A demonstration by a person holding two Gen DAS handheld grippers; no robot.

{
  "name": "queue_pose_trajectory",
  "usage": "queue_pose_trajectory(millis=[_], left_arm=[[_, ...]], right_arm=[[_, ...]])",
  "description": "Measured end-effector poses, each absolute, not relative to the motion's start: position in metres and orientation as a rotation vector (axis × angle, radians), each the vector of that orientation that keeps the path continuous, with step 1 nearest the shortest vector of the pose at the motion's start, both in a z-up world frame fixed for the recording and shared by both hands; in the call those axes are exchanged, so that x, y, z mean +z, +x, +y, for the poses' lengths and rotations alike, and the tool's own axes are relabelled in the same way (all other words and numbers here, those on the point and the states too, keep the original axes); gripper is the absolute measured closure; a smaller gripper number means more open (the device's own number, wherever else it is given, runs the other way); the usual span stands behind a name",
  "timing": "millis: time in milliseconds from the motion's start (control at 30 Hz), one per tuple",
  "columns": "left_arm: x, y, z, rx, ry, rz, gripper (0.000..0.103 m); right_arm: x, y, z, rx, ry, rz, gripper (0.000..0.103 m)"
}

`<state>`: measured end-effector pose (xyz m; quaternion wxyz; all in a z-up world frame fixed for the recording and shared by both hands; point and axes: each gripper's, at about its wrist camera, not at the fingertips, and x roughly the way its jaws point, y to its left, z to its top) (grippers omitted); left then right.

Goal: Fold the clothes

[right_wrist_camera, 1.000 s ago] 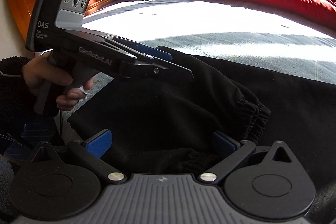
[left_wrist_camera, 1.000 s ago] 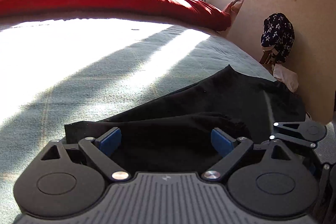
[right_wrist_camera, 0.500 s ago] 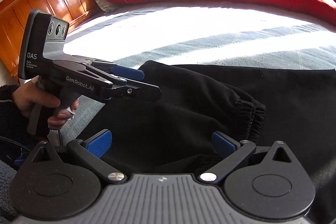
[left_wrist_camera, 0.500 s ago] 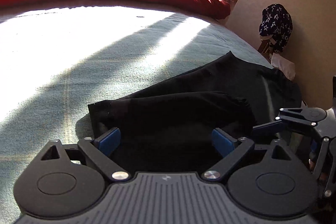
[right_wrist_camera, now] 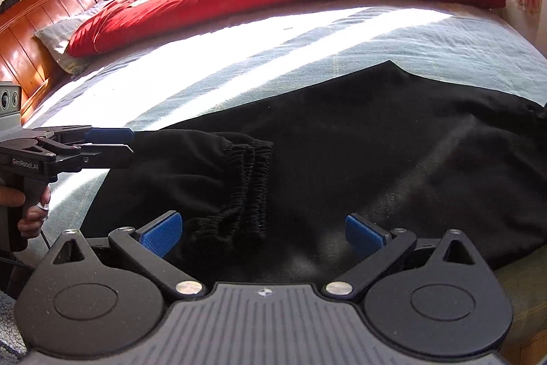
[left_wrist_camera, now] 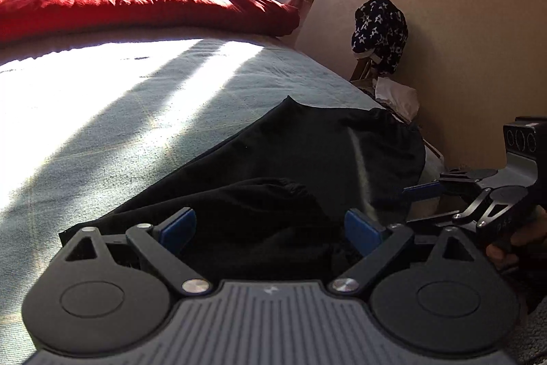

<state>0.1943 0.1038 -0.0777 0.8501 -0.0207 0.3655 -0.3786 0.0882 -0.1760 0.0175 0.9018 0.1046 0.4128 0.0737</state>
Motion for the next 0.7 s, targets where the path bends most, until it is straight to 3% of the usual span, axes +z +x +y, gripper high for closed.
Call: queue_pose_trajectory(millis=[267,700], left_arm=[[-0.092,0.195,0.030,-0.891,0.045,0.794,0.009],[-0.076,0.182,0.000,-0.559,-0.019,0.816,0.009]], right_arm=[[0.005,0.075,-0.232,0.114,0.221,0.827,0.000],[-0.025,0.116,-0.336,0.229,0.251,0.789,0.000]])
